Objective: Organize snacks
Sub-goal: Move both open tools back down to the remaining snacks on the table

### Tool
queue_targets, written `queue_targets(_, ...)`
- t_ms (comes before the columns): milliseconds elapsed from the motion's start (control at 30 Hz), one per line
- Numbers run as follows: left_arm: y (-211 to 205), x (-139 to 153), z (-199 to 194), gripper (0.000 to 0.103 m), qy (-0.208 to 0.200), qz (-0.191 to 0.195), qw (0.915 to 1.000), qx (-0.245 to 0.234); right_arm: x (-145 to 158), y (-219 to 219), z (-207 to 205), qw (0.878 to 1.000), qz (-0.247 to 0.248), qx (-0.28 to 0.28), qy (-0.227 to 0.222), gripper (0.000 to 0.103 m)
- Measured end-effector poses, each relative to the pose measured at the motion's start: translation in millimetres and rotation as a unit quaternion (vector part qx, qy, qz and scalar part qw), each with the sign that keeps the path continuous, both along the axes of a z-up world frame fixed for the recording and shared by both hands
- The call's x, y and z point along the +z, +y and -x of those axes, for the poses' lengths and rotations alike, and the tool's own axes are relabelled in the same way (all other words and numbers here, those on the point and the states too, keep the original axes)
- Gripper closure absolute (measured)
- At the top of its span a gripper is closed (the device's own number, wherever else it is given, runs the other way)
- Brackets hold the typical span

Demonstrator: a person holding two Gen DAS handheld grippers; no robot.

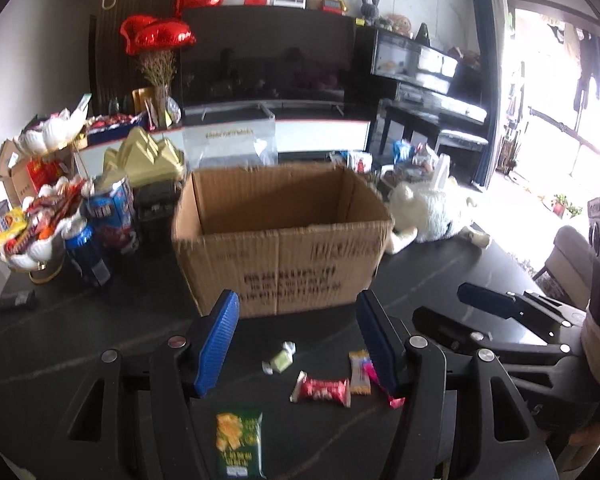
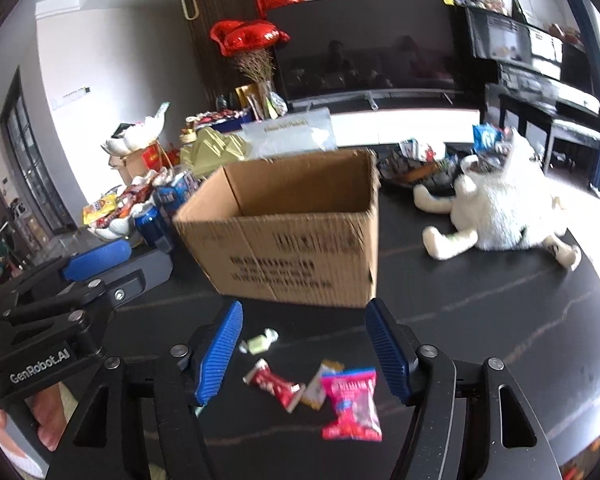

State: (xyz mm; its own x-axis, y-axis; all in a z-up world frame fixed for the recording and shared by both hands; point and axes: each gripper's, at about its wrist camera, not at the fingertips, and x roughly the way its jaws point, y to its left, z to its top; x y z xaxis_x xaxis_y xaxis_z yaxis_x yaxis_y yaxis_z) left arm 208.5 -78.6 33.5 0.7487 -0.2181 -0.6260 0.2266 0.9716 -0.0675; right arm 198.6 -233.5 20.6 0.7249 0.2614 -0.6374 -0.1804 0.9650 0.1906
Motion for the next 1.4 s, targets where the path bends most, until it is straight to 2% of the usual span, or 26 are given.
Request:
queue_targets(500,-10,-74,1,0.043,0.099,0.016,0.9948,-0.014,-58,-13,5,0.996,0.008,-0.006,0.089,0.037)
queue_targets(767,-16,-105,-5,0.041,0.139,0.002,0.9896,-0.036,-86,-15,-4,0.990,0.012,-0.005,0.140,0.037)
queue_targets(1033,-21,-130,-16,0.040,0.162,-0.003,0.9850,-0.058,-104,-17,-12,0.986,0.022,-0.007,0.166,0.037)
queue_targets(1400,-30,-150,-30,0.040,0.171,-0.014,0.9822,-0.075,-117,-22,-21,0.983,0.017,-0.014,0.185,0.037)
